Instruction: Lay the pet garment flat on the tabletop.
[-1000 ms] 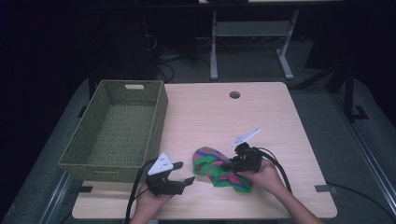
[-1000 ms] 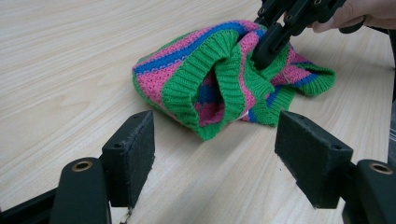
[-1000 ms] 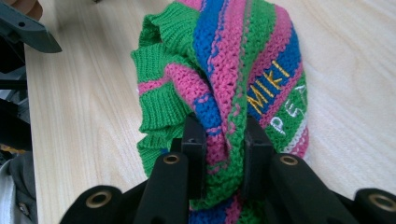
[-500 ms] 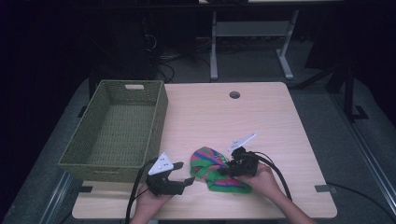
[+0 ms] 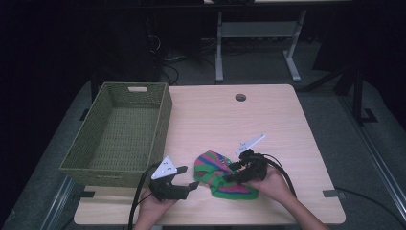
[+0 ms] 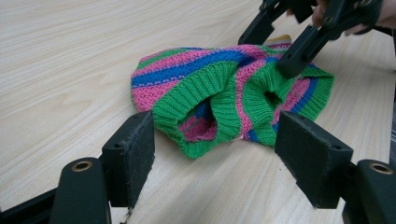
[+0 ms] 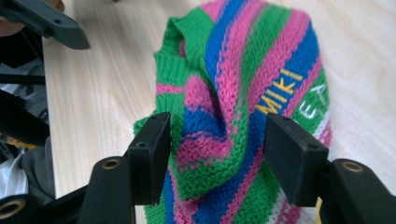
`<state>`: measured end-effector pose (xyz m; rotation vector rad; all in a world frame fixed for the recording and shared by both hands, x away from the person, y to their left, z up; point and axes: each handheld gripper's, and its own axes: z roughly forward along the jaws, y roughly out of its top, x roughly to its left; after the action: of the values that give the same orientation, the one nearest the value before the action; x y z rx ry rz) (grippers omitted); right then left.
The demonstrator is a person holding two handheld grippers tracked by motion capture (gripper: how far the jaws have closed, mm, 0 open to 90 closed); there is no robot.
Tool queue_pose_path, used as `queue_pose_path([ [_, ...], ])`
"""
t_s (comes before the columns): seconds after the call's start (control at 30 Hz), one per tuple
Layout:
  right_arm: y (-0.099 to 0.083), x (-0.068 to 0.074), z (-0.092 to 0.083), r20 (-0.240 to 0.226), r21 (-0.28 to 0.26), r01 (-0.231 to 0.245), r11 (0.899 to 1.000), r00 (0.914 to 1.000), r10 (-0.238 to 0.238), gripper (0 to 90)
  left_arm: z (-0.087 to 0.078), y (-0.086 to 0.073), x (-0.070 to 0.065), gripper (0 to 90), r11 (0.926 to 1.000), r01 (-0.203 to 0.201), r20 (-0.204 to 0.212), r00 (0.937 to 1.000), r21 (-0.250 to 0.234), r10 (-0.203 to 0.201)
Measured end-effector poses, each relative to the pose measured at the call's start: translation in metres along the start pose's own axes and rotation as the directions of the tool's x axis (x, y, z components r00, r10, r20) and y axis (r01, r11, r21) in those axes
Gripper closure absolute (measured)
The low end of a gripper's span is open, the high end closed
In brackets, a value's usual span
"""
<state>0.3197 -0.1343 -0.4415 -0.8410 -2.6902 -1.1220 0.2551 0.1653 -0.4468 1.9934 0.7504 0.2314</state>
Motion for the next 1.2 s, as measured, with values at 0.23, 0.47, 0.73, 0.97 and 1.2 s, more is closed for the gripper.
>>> queue_pose_path([
  [0.23, 0.015, 0.013, -0.018, 0.055, -0.04, 0.072, 0.997, 0.996, -0.07, 44.8, 0.0, 0.0, 0.0, 28.3, 1.0, 0.002, 0.0, 1.0, 0.001, -0.002],
  [0.47, 0.024, 0.034, -0.018, 0.044, -0.012, 0.177, 0.984, 0.9833, -0.177, 62.3, 0.0, 0.0, 0.001, 28.3, 1.0, -0.007, -0.003, 1.0, -0.004, 0.006],
  [0.73, 0.026, 0.03, 0.01, 0.042, 0.085, 0.205, 0.975, 0.9771, -0.209, 65.0, -0.001, 0.0, 0.002, 28.3, 1.0, -0.001, -0.005, 1.0, 0.004, 0.001],
  [0.97, 0.019, 0.026, 0.031, 0.04, 0.129, 0.211, 0.969, 0.9751, -0.218, 68.6, -0.002, 0.0, 0.002, 28.3, 1.0, 0.003, -0.004, 1.0, 0.0, -0.003],
  [1.2, 0.013, 0.022, 0.035, 0.047, 0.119, 0.198, 0.973, 0.9778, -0.204, 77.2, 0.0, 0.0, 0.001, 28.3, 1.0, 0.004, -0.001, 1.0, 0.005, -0.004],
])
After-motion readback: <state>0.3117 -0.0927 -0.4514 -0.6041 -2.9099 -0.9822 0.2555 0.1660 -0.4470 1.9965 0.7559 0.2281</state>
